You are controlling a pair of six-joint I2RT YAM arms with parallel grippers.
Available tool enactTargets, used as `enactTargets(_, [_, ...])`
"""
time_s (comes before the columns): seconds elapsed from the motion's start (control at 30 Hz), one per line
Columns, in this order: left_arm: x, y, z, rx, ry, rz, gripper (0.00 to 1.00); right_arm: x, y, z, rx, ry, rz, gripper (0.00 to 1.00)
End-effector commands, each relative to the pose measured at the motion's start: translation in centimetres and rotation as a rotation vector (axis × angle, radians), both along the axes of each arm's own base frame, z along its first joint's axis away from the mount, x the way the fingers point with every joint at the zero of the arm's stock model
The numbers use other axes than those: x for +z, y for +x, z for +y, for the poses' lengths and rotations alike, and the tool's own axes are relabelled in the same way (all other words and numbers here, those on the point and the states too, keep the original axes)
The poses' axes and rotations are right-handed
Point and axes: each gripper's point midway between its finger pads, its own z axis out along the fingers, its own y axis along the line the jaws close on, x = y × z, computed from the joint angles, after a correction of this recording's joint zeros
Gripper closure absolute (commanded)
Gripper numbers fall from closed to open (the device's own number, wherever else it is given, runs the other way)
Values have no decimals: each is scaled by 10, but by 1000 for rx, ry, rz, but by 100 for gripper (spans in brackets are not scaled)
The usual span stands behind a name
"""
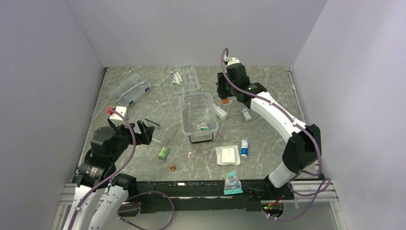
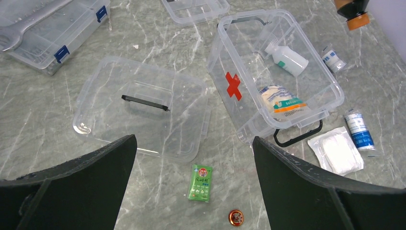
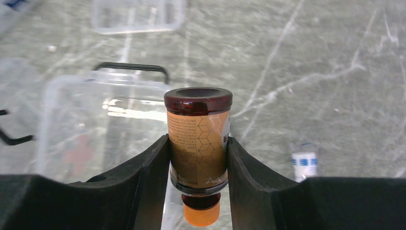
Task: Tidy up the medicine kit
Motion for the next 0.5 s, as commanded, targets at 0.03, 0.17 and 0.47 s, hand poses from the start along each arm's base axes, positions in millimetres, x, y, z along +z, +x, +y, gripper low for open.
enactTargets(0.03, [22, -2, -1, -12, -19, -63, 1, 69, -15, 38, 12, 115, -136, 96])
enactTargets(0.17, [23, -2, -1, -10, -20, -66, 1, 78, -29, 67, 53, 153, -142, 100])
enactTargets(0.47, [23, -3, 0, -6, -20, -66, 1, 30, -35, 105, 44, 194, -50, 100])
